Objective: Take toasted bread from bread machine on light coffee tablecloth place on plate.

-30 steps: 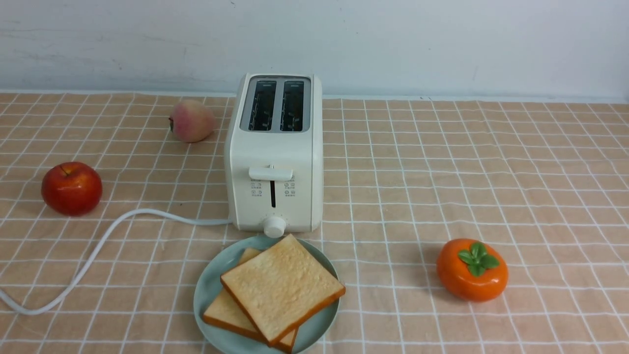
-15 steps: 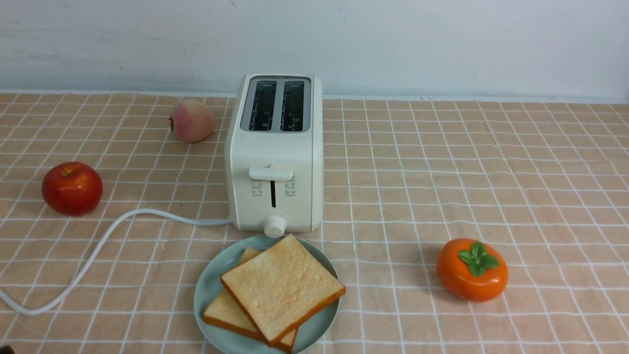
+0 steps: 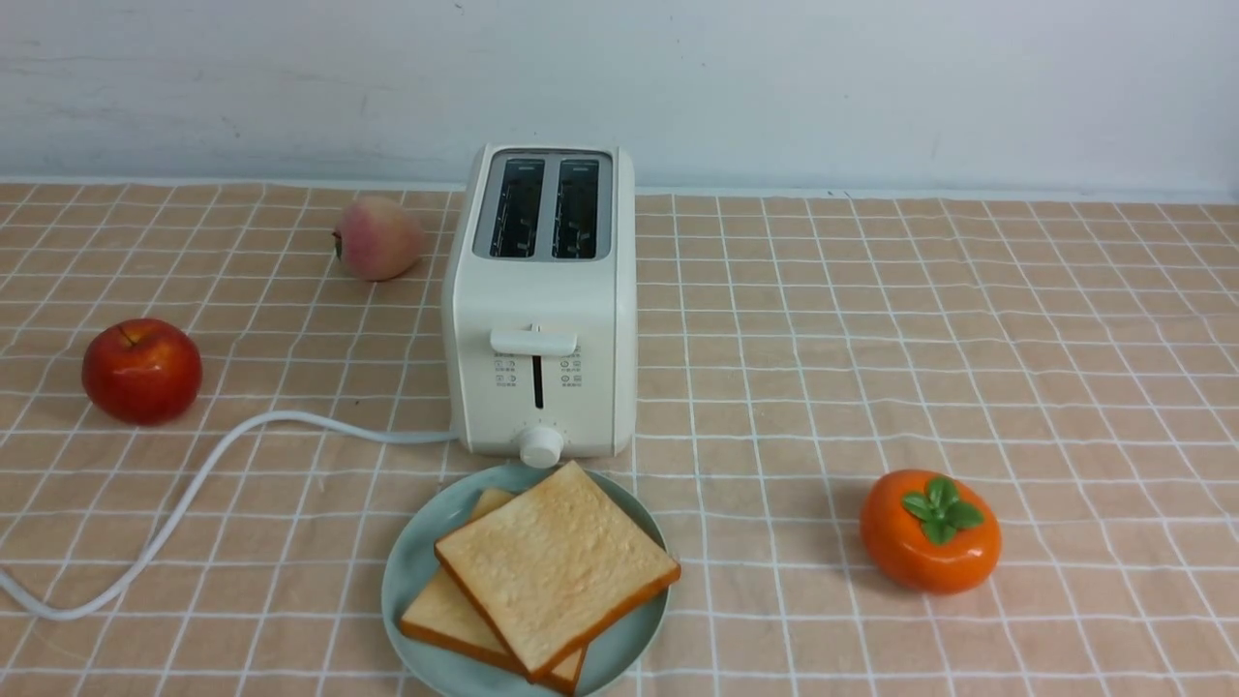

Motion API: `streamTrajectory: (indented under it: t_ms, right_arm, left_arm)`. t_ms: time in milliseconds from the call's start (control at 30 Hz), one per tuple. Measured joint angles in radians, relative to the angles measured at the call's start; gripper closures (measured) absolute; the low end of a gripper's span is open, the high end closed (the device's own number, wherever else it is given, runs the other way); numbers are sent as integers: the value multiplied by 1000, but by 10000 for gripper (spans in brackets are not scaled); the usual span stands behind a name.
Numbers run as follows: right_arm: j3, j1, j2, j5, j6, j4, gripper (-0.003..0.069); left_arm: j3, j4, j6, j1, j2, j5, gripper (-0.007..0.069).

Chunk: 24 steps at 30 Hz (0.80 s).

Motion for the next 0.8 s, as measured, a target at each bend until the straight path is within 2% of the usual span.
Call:
streamTrajectory:
  t_ms: [633,800]
  right_arm:
    - [0,0,0,0,-1,-2,578]
    - [24,0,-1,-3,-12,-71,573]
  left_arm:
    - [0,0,2,0,0,0,586]
    - [0,0,2,0,0,0,582]
